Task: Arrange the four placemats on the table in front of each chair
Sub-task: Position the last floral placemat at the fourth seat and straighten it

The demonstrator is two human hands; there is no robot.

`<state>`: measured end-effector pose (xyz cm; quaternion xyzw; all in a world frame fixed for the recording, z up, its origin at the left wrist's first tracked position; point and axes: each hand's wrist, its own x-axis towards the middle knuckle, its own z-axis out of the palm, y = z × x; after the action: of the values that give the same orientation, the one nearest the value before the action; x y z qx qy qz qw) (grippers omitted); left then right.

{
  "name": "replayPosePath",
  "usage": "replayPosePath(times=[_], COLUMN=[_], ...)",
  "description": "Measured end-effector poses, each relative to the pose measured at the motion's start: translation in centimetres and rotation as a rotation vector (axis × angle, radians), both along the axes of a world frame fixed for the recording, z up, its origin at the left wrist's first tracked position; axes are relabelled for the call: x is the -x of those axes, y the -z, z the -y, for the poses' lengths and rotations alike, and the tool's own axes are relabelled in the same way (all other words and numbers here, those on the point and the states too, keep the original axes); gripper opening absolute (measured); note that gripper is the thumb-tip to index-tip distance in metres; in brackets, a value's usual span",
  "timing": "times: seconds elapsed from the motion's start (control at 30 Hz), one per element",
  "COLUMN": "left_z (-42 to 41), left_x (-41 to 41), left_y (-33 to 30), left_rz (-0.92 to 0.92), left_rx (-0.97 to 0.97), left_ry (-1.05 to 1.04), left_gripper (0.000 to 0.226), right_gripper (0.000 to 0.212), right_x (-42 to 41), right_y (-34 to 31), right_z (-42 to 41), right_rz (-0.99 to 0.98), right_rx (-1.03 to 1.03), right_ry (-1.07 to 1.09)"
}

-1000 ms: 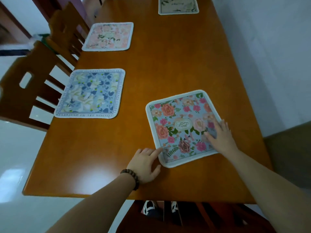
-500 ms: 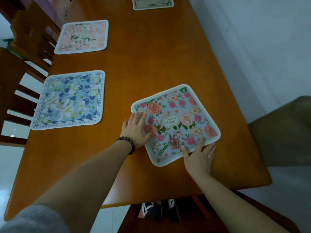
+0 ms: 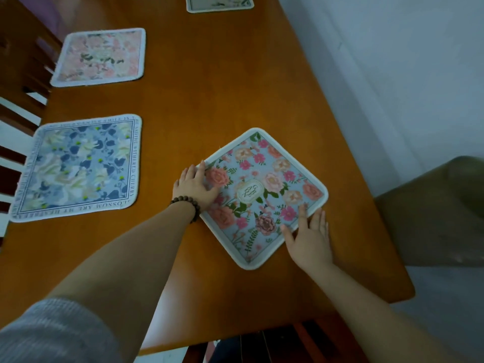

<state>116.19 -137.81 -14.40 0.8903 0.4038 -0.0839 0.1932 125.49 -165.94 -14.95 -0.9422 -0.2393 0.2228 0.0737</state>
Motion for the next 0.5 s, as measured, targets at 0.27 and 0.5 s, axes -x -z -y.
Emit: replayPosePath(times=[0.27, 0.5], left_z=[3.9, 9.1], left_x=[6.1, 12.1], left_y=[-0.1, 0.2], left_rz=[-0.021, 0.052], left_rx=[-0.041, -0.083], left_ry=[-0.04, -0.029], left_gripper=[0.077, 0.075], right_gripper=[0.076, 0.079], right_x=[-5.0, -7.2], right_y=[0.1, -0.4], right_z=[-2.1, -2.9], right_rz=[0.046, -0.078], right_rx=[0.013, -0.053], right_ry=[-0.138, -0.17])
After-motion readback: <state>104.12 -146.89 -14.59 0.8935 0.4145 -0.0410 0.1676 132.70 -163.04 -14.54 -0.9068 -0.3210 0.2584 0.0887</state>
